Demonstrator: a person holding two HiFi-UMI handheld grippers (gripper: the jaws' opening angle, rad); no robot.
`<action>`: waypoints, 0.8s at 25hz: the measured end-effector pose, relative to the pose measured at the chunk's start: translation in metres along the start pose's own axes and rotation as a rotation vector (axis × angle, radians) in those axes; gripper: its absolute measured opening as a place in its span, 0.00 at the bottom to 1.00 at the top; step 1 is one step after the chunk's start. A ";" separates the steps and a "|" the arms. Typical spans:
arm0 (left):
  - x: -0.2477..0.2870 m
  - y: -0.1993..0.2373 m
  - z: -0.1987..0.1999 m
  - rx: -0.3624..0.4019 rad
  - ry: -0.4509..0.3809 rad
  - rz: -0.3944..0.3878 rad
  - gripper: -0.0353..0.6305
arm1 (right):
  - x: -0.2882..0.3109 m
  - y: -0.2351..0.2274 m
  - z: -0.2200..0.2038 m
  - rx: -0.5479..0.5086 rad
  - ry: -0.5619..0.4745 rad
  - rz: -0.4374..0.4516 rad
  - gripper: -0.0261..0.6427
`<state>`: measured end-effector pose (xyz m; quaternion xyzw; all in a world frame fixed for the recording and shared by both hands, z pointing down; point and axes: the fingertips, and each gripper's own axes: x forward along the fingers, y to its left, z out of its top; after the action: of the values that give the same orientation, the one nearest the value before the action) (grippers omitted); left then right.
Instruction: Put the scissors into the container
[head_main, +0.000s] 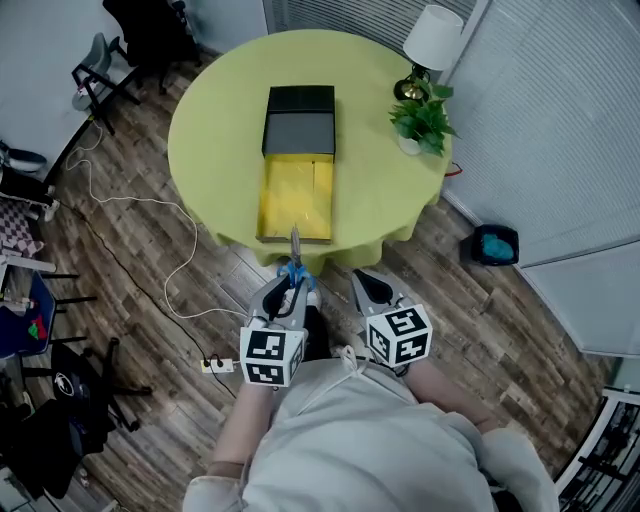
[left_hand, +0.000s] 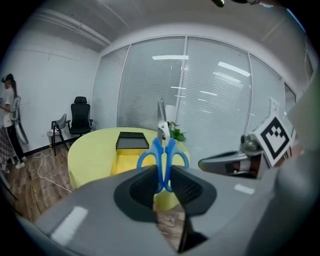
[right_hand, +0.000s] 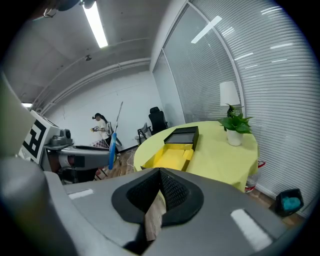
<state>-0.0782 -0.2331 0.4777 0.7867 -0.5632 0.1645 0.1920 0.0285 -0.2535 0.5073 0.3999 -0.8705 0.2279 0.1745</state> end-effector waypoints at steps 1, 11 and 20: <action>0.010 0.007 0.006 0.000 0.002 -0.009 0.17 | 0.009 -0.004 0.007 0.002 0.002 -0.009 0.04; 0.100 0.092 0.040 0.014 0.073 -0.074 0.17 | 0.106 -0.032 0.068 0.027 -0.001 -0.090 0.04; 0.160 0.131 0.020 -0.003 0.213 -0.096 0.17 | 0.162 -0.051 0.088 0.024 0.002 -0.094 0.04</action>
<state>-0.1515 -0.4129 0.5518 0.7906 -0.5015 0.2367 0.2596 -0.0425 -0.4301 0.5257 0.4421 -0.8477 0.2302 0.1814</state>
